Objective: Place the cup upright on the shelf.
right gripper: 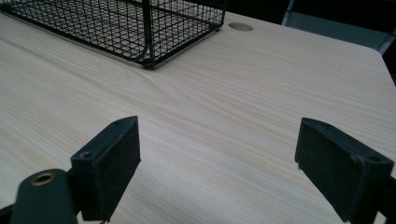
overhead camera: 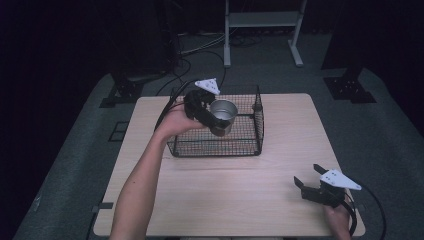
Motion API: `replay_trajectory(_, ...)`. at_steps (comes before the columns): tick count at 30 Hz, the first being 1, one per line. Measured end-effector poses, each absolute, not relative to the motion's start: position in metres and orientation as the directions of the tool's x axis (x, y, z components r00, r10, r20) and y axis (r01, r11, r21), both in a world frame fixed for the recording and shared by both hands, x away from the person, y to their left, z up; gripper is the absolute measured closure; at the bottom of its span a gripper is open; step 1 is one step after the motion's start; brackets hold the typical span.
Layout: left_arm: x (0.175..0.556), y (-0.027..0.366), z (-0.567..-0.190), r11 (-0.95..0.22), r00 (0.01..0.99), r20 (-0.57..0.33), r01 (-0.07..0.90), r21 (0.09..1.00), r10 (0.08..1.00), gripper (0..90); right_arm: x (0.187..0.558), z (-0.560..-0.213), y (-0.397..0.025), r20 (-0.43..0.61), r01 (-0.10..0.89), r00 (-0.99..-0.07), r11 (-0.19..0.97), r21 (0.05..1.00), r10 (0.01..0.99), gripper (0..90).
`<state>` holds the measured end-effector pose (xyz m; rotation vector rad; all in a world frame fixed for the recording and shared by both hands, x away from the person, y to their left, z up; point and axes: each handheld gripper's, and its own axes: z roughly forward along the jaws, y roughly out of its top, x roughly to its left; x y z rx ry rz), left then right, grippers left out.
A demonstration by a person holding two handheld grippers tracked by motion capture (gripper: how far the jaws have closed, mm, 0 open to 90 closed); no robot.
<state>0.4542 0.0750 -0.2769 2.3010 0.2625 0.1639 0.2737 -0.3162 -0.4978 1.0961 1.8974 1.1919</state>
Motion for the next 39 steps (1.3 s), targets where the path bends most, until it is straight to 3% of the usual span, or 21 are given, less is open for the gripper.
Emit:
replay_trajectory(14, 0.493, 0.071, -0.291, -0.629, 0.948, -0.013, 0.221, 0.745, 0.317, 17.7, 0.273, -0.498, -0.317, -0.066, 0.313, -0.452, 0.228, 0.922, 0.889, 13.5)
replay_trajectory(39, 0.521, 0.052, -0.335, -0.651, 0.928, -0.041, 0.291, 0.701, 0.371, 17.7, 0.273, -0.498, -0.319, -0.062, 0.308, -0.460, 0.225, 0.925, 0.886, 13.5)
